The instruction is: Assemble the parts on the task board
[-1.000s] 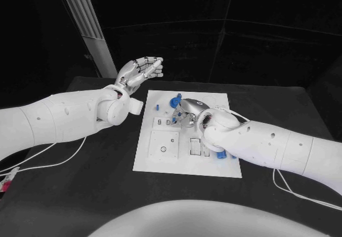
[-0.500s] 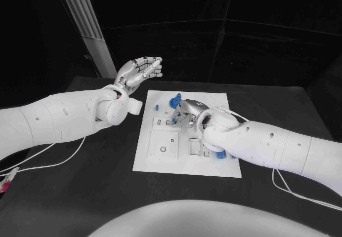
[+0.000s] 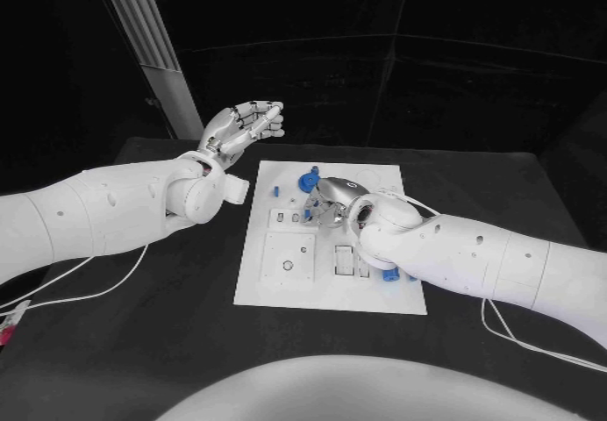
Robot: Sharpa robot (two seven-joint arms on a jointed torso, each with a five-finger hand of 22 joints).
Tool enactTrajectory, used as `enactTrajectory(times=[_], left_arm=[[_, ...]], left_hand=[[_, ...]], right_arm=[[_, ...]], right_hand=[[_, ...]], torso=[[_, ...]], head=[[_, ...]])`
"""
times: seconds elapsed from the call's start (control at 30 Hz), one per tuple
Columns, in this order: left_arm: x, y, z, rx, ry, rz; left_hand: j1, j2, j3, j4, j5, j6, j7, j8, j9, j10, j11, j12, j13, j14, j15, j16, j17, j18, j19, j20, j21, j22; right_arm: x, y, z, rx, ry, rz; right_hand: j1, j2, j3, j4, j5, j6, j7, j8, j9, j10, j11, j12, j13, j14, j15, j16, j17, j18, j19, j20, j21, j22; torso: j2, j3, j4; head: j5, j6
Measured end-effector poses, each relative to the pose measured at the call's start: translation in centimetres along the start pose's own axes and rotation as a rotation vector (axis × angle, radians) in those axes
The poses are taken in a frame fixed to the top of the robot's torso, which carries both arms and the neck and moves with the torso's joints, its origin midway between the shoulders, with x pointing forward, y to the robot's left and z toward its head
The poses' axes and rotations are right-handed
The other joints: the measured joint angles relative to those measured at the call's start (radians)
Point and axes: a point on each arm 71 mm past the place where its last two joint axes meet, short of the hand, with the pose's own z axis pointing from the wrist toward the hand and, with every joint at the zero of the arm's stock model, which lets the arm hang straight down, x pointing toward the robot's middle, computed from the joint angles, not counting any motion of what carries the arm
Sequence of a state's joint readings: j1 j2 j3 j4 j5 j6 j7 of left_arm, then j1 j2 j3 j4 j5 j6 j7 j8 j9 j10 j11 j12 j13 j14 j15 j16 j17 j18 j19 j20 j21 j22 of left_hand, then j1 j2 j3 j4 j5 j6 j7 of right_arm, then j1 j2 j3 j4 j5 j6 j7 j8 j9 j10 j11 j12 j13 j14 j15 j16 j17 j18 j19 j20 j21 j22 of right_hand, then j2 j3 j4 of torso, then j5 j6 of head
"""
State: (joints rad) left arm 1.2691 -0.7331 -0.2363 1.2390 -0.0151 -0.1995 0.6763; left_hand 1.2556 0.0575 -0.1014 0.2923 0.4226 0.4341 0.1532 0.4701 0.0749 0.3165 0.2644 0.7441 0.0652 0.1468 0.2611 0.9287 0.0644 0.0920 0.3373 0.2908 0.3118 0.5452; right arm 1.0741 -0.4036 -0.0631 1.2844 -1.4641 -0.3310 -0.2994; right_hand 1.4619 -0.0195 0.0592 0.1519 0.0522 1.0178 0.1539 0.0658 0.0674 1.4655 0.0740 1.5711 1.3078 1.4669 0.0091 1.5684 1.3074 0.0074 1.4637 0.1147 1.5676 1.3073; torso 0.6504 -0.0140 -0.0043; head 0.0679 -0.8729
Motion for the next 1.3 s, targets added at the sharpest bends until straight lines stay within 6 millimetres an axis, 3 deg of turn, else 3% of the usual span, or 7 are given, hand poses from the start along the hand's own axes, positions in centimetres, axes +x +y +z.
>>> enactTrajectory(times=[0.27, 0.47, 0.67, 0.8, 0.93, 1.1, 1.3], left_arm=[[0.0, 0.0, 0.0, 0.0, 0.0, 0.0], [0.1, 0.0, 0.1, 0.0, 0.001, 0.0], [0.1, 0.0, 0.1, 0.0, 0.001, 0.0], [0.0, 0.0, 0.1, 0.0, 0.001, 0.0], [-0.1, 0.0, 0.0, 0.0, -0.002, 0.002], [-0.7, -0.5, 0.0, 0.006, -0.011, 0.01], [-1.4, -1.9, 0.3, 0.03, -0.023, 0.023]], left_hand=[[0.0, 0.0, 0.0, 0.0, 0.0, 0.0, 0.0, 0.0, 0.0, 0.0, 0.0, 0.0, 0.0, 0.0, 0.0, 0.0, 0.0, 0.0, 0.0, 0.0, 0.0, -0.001], [0.0, 0.0, 0.0, 0.0, 0.0, 0.0, 0.0, 0.0, 0.0, 0.0, 0.0, 0.0, 0.0, 0.0, 0.0, 0.0, 0.0, 0.0, 0.0, 0.0, 0.0, -0.001], [0.0, 0.0, 0.0, 0.0, 0.0, 0.0, 0.0, 0.0, 0.0, 0.0, 0.0, 0.0, 0.0, 0.0, 0.0, 0.0, 0.0, 0.0, 0.0, 0.0, 0.0, -0.001], [0.0, 0.0, 0.0, 0.0, 0.0, -0.003, 0.003, 0.0, 0.0, 0.0, 0.0, 0.0, 0.0, 0.0, 0.0, 0.0, 0.0, 0.0, 0.0, 0.0, 0.0, -0.001], [0.0, 0.0, 0.0, 0.0, 0.0, -0.004, 0.004, 0.0, 0.0, 0.0, 0.0, 0.0, 0.0, 0.0, 0.0, 0.0, 0.0, 0.0, 0.0, 0.0, 0.0, -0.001], [0.0, 0.0, -0.006, 0.0, 0.0, -0.009, -0.002, 0.0, -0.001, 0.0, 0.0, 0.0, 0.0, 0.0, 0.0, 0.0, 0.0, 0.0, 0.0, 0.0, 0.0, 0.009], [0.0, 0.0, -0.026, 0.0, 0.0, -0.03, 0.0, 0.022, -0.004, 0.023, -0.004, 0.024, 0.0, 0.043, -0.009, 0.023, 0.001, 0.0, 0.05, -0.001, 0.033, 0.021]], right_arm=[[0.0, 0.0, 0.0, 0.0, 0.001, 0.0], [0.0, 0.0, -0.1, -0.001, 0.0, 0.001], [-0.1, -0.1, -0.2, -0.008, -0.005, 0.004], [-0.2, -0.2, -0.6, -0.02, -0.018, 0.011], [-0.7, -0.5, -1.6, -0.041, -0.047, 0.029], [-3.3, -0.9, -3.3, -0.083, -0.137, 0.059], [-8.1, -1.9, -5.1, -0.122, -0.241, 0.154]], right_hand=[[-0.014, -0.014, -0.006, 0.001, 0.0, -0.009, 0.009, 0.0, 0.0, 0.001, 0.008, 0.0, 0.0, -0.002, 0.01, 0.0, 0.0, 0.0, 0.002, 0.009, 0.0, 0.0], [-0.051, -0.051, -0.026, 0.021, 0.0, -0.049, 0.022, 0.0, 0.0, 0.001, 0.023, 0.0, 0.0, 0.0, 0.021, 0.0, 0.0, 0.0, 0.003, 0.018, 0.0, 0.0], [-0.107, -0.107, -0.067, 0.079, 0.0, -0.099, 0.034, 0.0, -0.001, 0.001, 0.03, 0.0, 0.0, -0.003, 0.031, 0.0, 0.0, 0.0, 0.003, 0.032, -0.009, 0.0], [-0.124, -0.132, -0.102, 0.127, 0.0, -0.109, 0.038, 0.0, -0.001, 0.001, 0.037, 0.0, 0.0, 0.0, 0.036, 0.0, 0.0, 0.0, 0.001, 0.034, -0.019, 0.0], [-0.133, -0.149, -0.122, 0.146, 0.0, -0.113, 0.041, 0.0, 0.0, 0.001, 0.037, 0.0, 0.0, 0.0, 0.036, 0.0, 0.0, 0.0, 0.0, 0.036, -0.019, 0.0], [-0.151, -0.127, -0.124, 0.143, 0.0, -0.112, 0.041, 0.007, 0.004, 0.001, 0.037, 0.0, 0.0, 0.0, 0.036, 0.0, 0.0, 0.0, 0.003, 0.039, -0.02, 0.0], [-0.161, -0.021, -0.105, 0.131, 0.014, -0.087, 0.03, 0.021, 0.01, 0.001, 0.037, 0.0, 0.0, 0.0, 0.036, 0.0, 0.0, 0.0, 0.004, 0.039, -0.023, 0.0]], torso=[[0.0, 0.0001, 0.0], [0.0, 0.0001, 0.0], [0.0, 0.0, 0.0], [0.0, 0.0, 0.0], [-0.001, 0.0001, -0.0007], [-0.003, 0.0, -0.0016], [-0.008, 0.0009, -0.0016]], head=[[0.002, 0.0], [0.005, 0.0], [0.009, 0.0], [0.011, 0.0], [0.014, 0.0], [0.013, 0.0], [0.021, 0.0]])
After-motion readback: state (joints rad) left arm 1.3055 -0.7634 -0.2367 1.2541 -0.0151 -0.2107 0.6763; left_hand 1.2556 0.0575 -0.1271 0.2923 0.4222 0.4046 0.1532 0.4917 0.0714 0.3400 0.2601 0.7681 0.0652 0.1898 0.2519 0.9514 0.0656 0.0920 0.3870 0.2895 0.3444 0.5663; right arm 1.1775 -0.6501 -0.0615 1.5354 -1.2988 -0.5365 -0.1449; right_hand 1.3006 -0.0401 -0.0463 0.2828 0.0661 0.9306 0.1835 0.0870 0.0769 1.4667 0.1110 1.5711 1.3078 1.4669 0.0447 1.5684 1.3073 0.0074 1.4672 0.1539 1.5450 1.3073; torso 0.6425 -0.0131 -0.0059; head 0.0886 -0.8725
